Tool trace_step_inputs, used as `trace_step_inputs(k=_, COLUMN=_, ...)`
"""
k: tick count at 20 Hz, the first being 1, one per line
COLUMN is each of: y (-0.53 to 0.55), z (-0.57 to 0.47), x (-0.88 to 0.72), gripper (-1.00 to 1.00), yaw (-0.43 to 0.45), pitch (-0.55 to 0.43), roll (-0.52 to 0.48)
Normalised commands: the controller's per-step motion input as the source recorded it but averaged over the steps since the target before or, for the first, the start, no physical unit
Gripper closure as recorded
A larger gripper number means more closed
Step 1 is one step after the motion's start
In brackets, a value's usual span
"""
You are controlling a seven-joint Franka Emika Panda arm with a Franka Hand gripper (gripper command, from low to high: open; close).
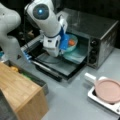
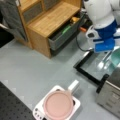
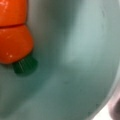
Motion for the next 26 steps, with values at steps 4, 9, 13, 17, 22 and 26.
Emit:
trace_step_inputs(k=4, y=0.01, z=-0.18, x=-0.21, gripper=-1.0, yaw=-0.077, pitch=-0.174, roll=-0.276)
trace_step_inputs(k=9, y=-0.01, z=-0.28, x=-0.23, gripper=-1.0, yaw=-0.033, pitch=-0.168, roll=-0.24)
trace_step_inputs(k=13, y=-0.03, z=-0.36, x=-0.27, gripper=-1.0, yaw=-0.004, pitch=-0.153, roll=-0.191)
trace_step_inputs(k=17, y=-0.05, z=-0.42, x=-0.28, gripper=-1.0, yaw=0.015, pitch=-0.158, roll=-0.139)
trace_step_inputs(k=22, y=-0.1, z=-0.49, x=-0.28, gripper=-1.0, yaw=0.039, pitch=-0.161, roll=-0.102)
trace_step_inputs(k=26, y=-0.2, z=-0.54, x=-0.3, gripper=-1.0, yaw=0.065, pitch=-0.147, roll=-0.059)
